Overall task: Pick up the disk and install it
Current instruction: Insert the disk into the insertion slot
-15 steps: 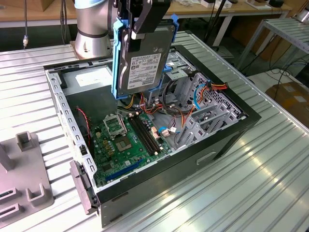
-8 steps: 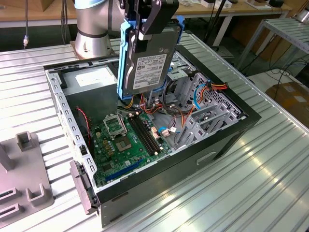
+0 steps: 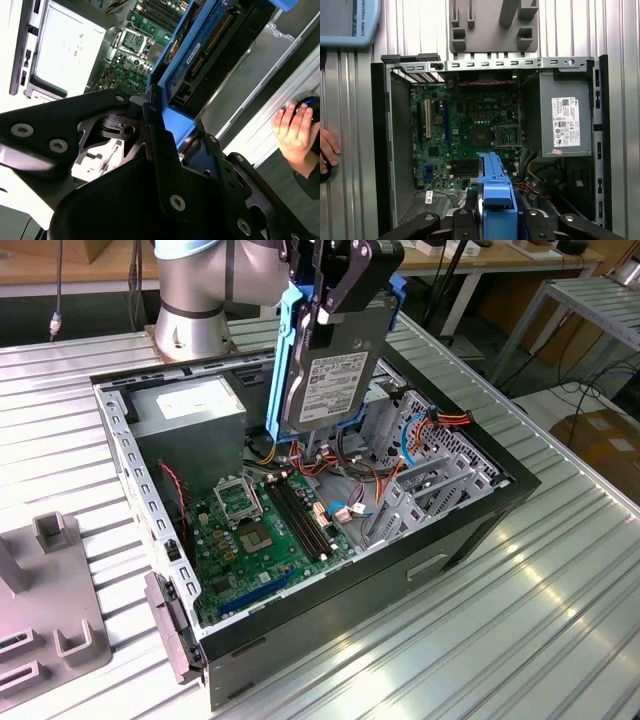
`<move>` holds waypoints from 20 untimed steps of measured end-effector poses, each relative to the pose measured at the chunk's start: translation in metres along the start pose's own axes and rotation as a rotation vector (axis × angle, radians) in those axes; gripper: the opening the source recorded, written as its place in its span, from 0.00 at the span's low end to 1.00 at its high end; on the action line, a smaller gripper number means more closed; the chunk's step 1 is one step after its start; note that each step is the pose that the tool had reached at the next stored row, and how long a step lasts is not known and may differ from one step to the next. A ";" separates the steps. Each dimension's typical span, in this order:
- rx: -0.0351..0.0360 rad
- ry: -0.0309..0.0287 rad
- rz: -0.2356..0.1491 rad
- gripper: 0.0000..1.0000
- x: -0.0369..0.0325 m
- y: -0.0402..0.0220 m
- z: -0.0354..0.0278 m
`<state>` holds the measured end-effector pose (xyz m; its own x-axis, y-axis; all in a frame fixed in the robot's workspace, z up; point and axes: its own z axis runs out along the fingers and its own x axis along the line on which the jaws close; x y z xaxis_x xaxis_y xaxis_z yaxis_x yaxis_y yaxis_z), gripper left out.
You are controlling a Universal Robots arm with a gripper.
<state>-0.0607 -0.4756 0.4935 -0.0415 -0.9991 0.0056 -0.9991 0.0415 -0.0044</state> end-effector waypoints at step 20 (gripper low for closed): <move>0.0002 0.0039 0.000 0.37 0.0336 -0.0053 0.0017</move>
<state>-0.0568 -0.5094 0.4921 -0.0414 -0.9991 0.0095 -0.9991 0.0414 -0.0046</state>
